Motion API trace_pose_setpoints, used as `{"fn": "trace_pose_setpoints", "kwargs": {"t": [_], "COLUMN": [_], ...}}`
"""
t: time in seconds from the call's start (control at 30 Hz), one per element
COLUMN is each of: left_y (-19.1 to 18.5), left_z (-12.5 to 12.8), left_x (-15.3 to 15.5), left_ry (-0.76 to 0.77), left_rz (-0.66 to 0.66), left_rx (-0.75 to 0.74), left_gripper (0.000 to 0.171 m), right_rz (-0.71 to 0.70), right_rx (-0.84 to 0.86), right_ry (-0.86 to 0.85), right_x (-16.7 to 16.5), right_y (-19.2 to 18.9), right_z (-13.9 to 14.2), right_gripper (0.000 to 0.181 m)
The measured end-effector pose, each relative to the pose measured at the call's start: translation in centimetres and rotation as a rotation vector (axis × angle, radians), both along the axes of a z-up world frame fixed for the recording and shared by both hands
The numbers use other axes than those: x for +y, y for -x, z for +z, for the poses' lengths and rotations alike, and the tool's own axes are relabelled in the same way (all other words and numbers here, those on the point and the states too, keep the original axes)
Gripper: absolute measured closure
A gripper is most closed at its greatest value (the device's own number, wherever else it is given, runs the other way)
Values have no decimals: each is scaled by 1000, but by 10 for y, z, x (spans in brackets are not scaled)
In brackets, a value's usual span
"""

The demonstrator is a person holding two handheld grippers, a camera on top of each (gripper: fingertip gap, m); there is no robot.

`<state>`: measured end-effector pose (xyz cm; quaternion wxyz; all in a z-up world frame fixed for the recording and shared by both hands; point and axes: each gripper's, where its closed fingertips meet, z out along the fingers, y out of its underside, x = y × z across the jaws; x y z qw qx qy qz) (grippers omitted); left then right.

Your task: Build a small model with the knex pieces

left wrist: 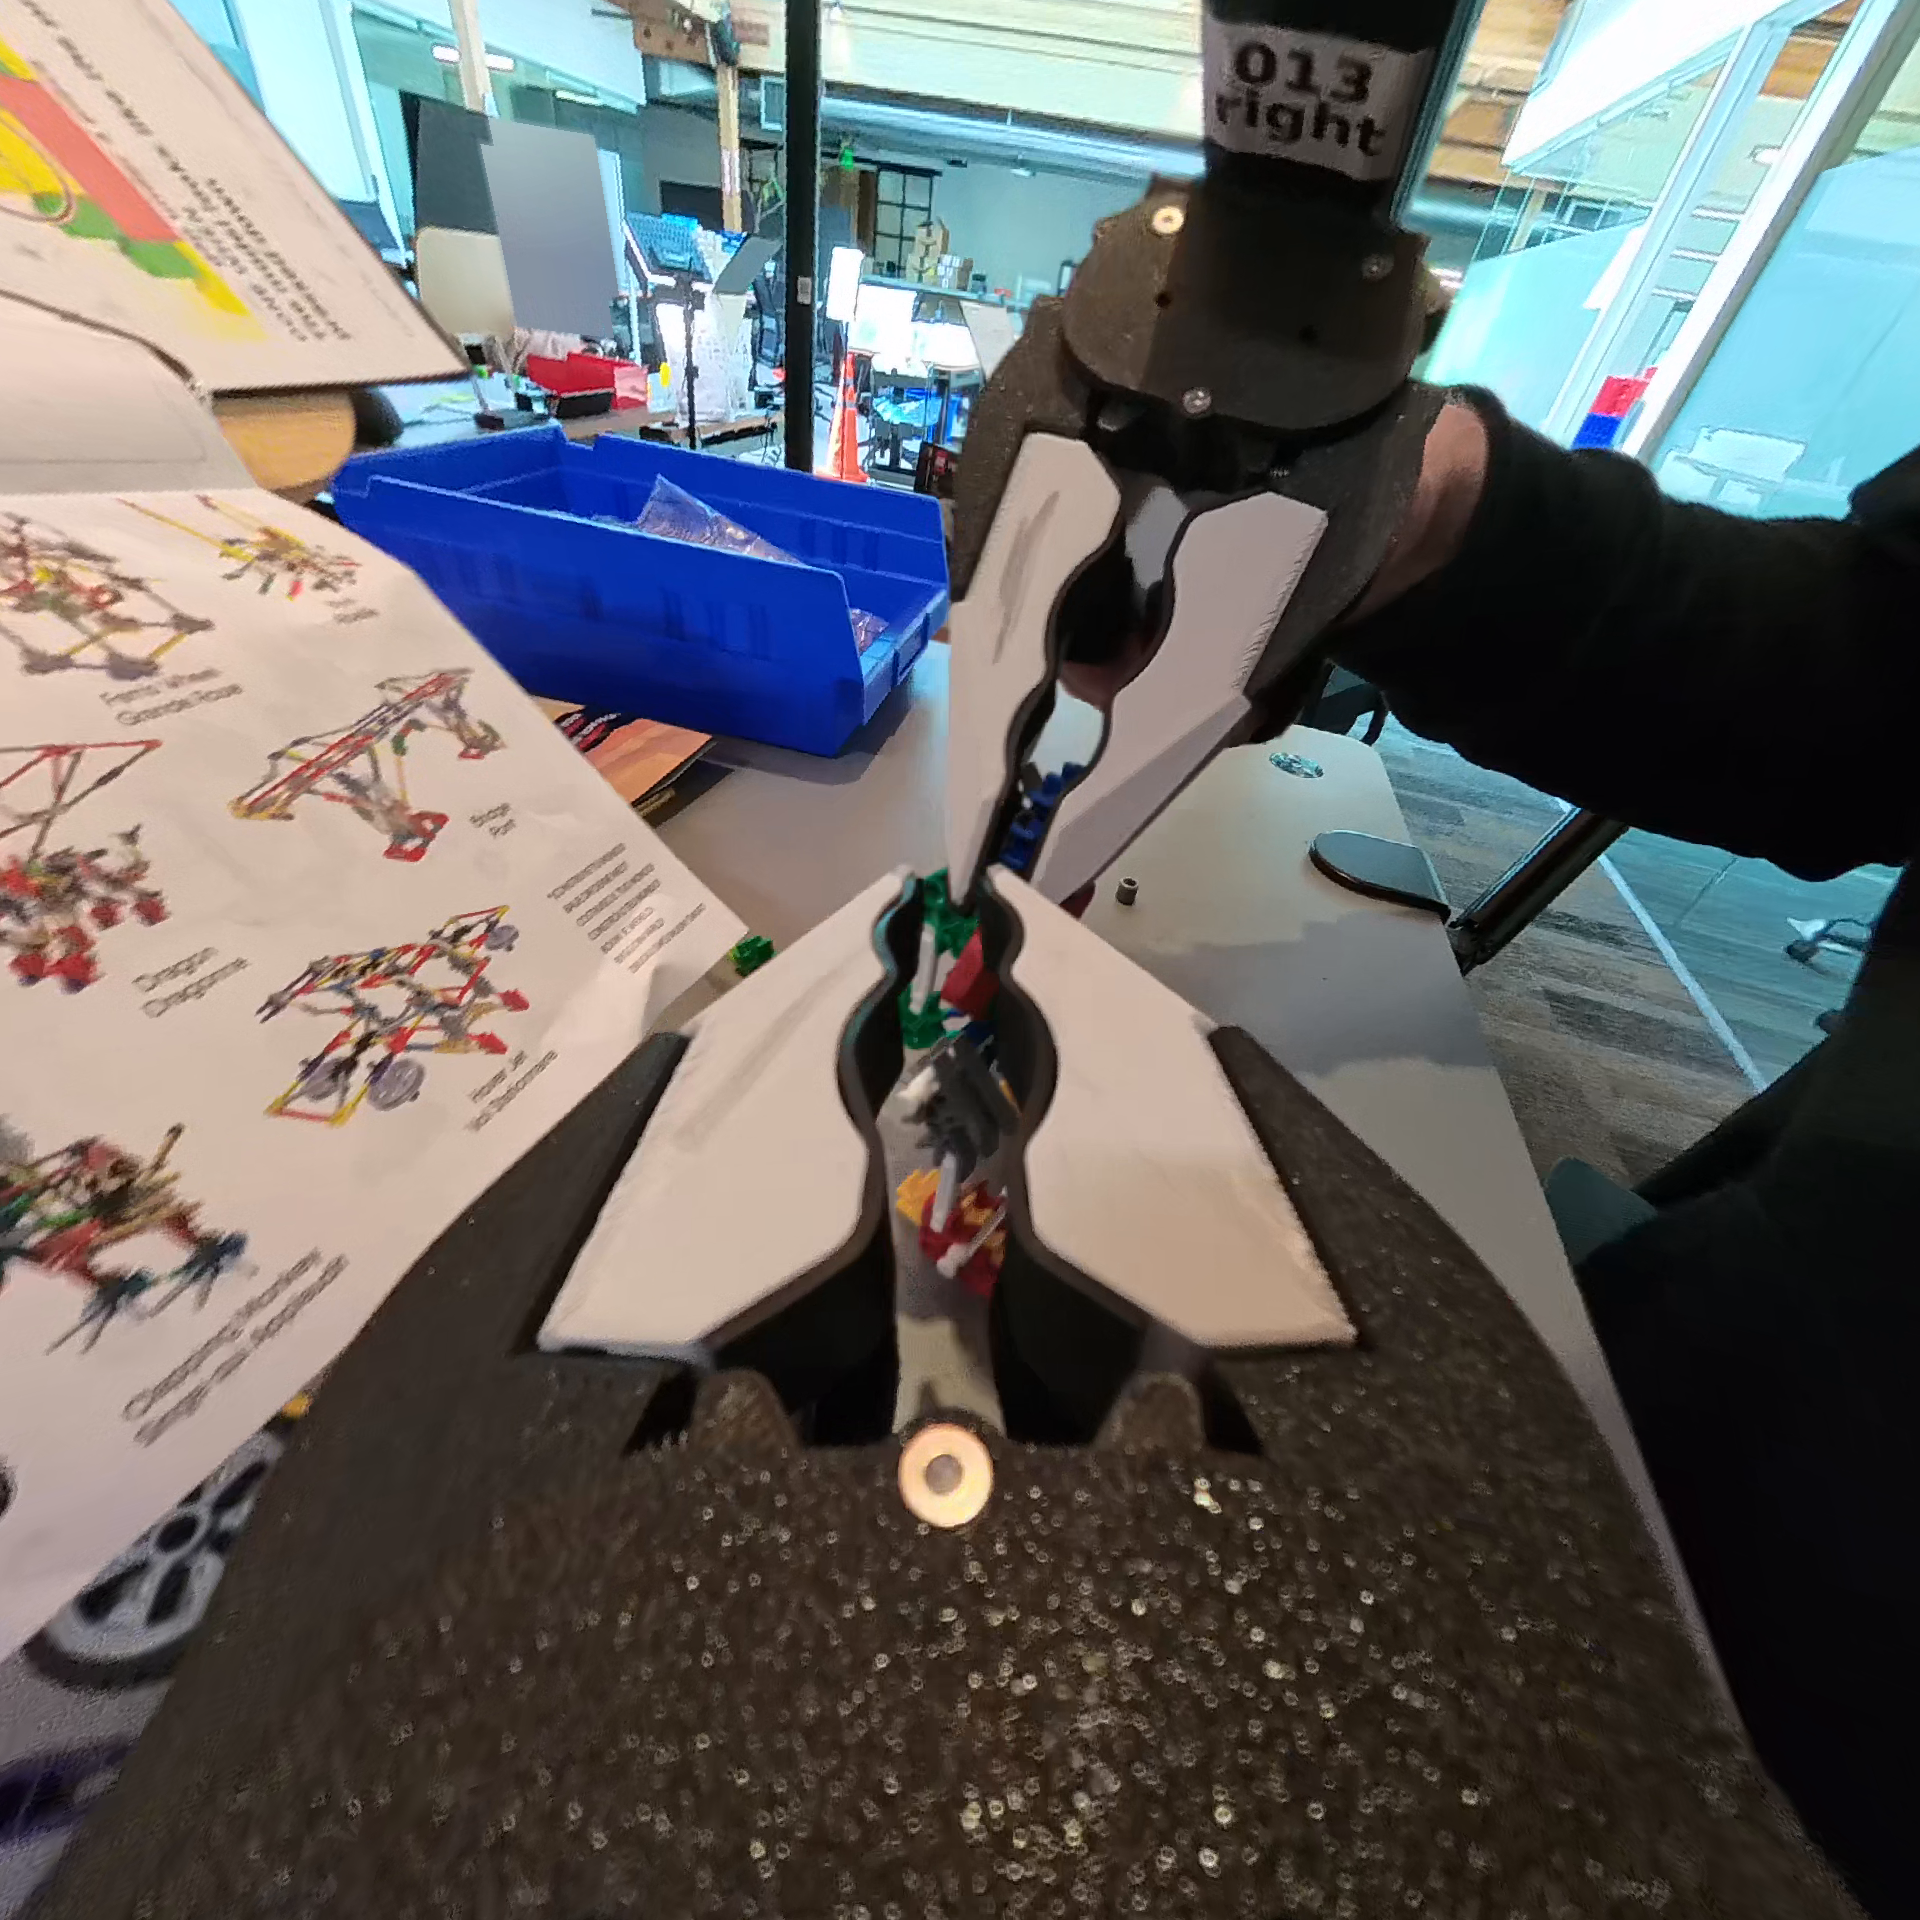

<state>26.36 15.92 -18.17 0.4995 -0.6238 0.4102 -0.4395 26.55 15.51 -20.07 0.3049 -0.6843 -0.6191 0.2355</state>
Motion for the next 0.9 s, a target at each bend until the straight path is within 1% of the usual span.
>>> {"fn": "trace_pose_setpoints", "kwargs": {"t": [0.03, 0.07, 0.17, 0.23, 0.27, 0.3, 0.37, 0.47, 0.57, 0.6, 0.63, 0.67, 0.77, 0.9], "left_y": [5, 11, 34, 56, 68, 77, 81, 86, 84, 85, 88, 88, 85, 79], "left_z": [-1, -7, -38, -56, -65, -74, -88, -118, -132, -132, -132, -132, -132, -132], "left_x": [1, 5, 12, 20, 21, 18, 7, -1, 3, 7, 10, 11, 11, 11], "left_ry": [20, 41, 93, 115, 159, 216, 324, 378, 401, 386, 368, 361, 338, 295], "left_rz": [13, 49, 145, 264, 316, 349, 368, 397, 429, 445, 462, 460, 440, 403], "left_rx": [13, 61, 300, 487, 578, 638, 686, 795, 813, 814, 834, 838, 830, 838], "left_gripper": [163, 162, 161, 160, 159, 154, 148, 145, 148, 151, 158, 162, 168, 169], "right_rz": [6, 10, 11, 4, 5, 0, -6, -15, -23, -25, -26, -28, -37, -49], "right_rx": [1, 1, -13, -12, -11, -7, 2, 13, 36, 37, 34, 33, 40, 53], "right_ry": [-5, -10, -29, -30, -29, -30, -25, -25, -14, -15, -19, -21, -20, -15], "right_x": [-1, -1, 0, 1, 1, 1, 0, 0, -1, -1, -1, -1, -1, 0], "right_y": [-1, -2, -6, -6, -6, -6, -4, -4, -4, -4, -5, -6, -9, -15], "right_z": [0, 0, 0, 0, 0, 0, -1, -3, -1, -1, -2, -2, 0, 3], "right_gripper": [174, 173, 171, 164, 164, 164, 163, 162, 162, 162, 162, 162, 162, 162]}}
